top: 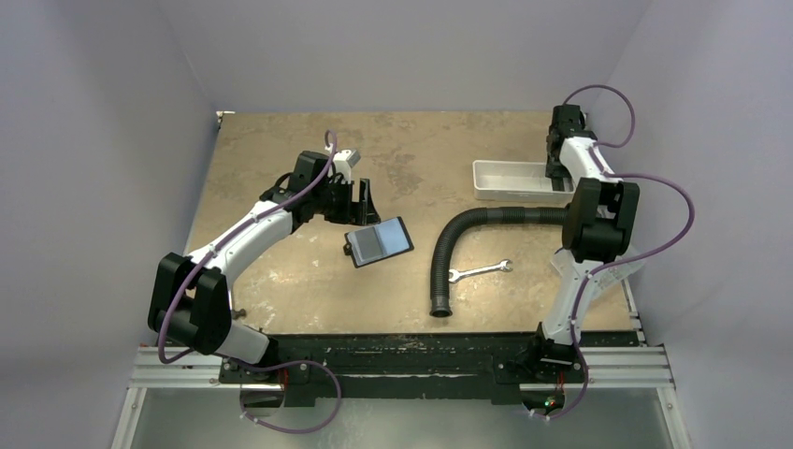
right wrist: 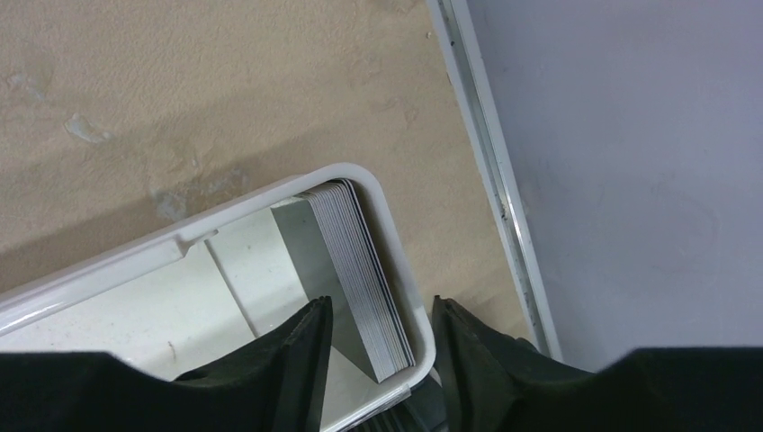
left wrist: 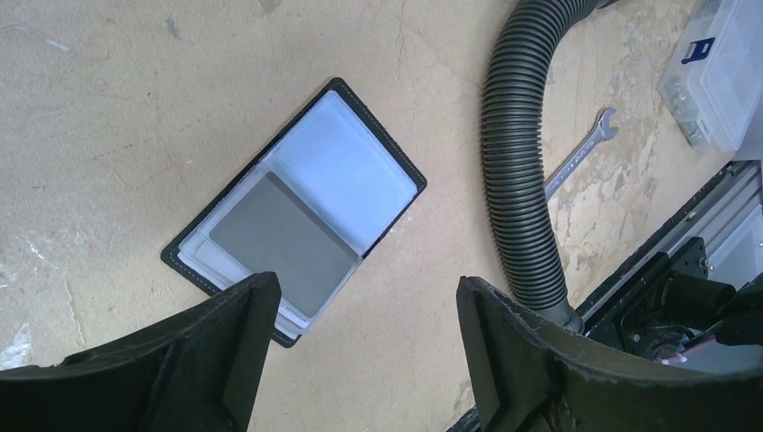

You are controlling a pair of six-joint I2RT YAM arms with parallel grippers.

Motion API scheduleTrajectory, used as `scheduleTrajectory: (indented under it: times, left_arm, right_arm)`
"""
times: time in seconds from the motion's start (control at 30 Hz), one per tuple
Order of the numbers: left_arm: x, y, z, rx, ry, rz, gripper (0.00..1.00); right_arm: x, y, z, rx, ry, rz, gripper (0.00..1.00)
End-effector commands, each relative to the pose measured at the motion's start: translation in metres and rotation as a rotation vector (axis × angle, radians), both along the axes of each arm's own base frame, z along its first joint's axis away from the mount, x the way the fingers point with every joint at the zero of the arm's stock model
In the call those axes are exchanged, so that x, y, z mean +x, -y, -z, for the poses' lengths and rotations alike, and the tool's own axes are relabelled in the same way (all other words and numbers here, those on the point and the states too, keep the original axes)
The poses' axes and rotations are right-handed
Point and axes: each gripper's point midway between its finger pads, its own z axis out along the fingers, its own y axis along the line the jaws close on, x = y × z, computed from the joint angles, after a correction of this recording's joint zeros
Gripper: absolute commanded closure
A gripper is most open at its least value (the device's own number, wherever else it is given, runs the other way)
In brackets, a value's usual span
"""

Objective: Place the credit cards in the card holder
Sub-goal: Pick up the credit card from the storage box.

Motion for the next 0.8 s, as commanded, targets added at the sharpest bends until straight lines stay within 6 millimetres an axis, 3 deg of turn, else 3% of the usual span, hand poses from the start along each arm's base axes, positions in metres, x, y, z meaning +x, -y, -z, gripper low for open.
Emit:
scheduleTrajectory:
  times: [0.0, 0.13, 0.4, 0.77]
  left_arm:
    - [0.001, 0.005, -0.014, -0.032, 0.053, 0.024, 0.23]
    - [0.002, 0.005, -0.014, -0.032, 0.055, 0.025, 0.23]
    - [0.001, 0.006, -0.015, -0.035, 0.057, 0.028, 0.23]
    - [0.001, 0.006, -0.016, -0.039, 0.057, 0.031, 0.23]
  right_arm:
    - [0.004, 0.007, -0.014, -0.036, 0.015, 0.009, 0.43]
    - [0.007, 0.003, -0.005, -0.012, 0.007, -0.007, 0.39]
    - [0.009, 0.005, 0.006, -0.021, -0.018, 0.001, 0.48]
    - [0.006, 0.013, -0.021, -0.087, 0.021, 0.034, 0.60]
